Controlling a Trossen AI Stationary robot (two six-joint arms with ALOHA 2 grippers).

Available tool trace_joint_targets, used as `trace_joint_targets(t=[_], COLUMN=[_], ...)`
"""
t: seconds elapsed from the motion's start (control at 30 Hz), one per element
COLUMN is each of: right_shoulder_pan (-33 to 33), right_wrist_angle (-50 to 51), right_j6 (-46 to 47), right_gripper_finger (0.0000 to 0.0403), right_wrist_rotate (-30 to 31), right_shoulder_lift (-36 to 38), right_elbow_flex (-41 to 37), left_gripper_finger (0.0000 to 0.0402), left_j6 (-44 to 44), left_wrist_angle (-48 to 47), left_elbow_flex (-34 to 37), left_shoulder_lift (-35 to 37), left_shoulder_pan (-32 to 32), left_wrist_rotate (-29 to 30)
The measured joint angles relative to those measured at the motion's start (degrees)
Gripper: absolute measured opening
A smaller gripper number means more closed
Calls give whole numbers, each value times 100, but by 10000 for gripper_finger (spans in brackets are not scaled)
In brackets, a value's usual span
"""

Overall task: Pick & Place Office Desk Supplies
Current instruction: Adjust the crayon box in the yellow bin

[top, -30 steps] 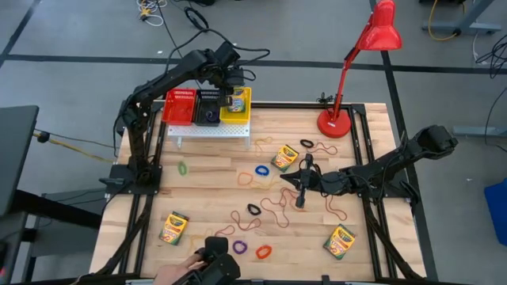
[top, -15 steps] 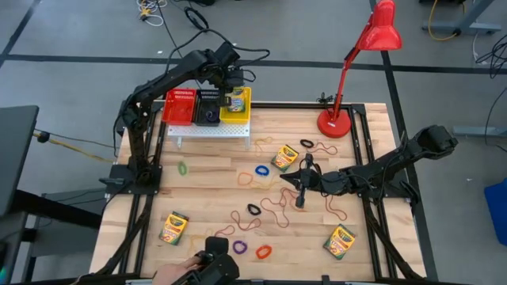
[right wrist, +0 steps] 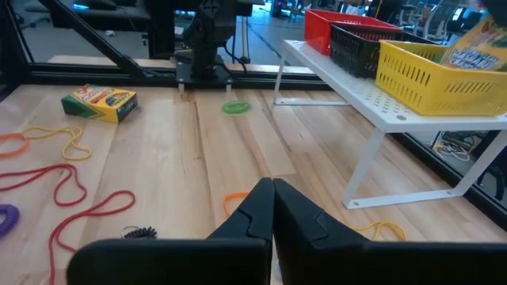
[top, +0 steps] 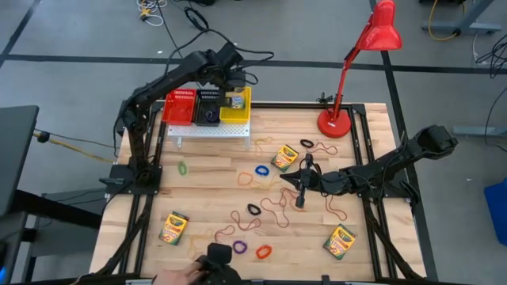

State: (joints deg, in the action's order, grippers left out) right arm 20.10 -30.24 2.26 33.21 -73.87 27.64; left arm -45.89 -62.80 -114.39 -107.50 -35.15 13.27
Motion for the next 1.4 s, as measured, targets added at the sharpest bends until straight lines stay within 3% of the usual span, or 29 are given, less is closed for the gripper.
trace_joint_targets(t=[0.53,0.93,1.13,1.4], right_shoulder_pan=[0,-2,-2,-2], right_wrist_angle=[0,0,0,-18], right_j6=[-29,-169,-209,-211], right_gripper_finger=[7,7,7,7], right_wrist_rotate=[0,0,0,-7], right_shoulder_lift=[0,0,0,0], right_elbow_flex=[0,0,0,0], left_gripper_finger=[5,2,2,1], left_j6=[419,905,951,208], left_wrist_angle=[76,105,573,3120], left_elbow_flex=[-59,-4,789,2956], left_shoulder_lift=[7,40,524,1593], left_shoulder_pan=[724,1088,1157,1330], left_wrist_rotate=[1746,2430,2870,3030])
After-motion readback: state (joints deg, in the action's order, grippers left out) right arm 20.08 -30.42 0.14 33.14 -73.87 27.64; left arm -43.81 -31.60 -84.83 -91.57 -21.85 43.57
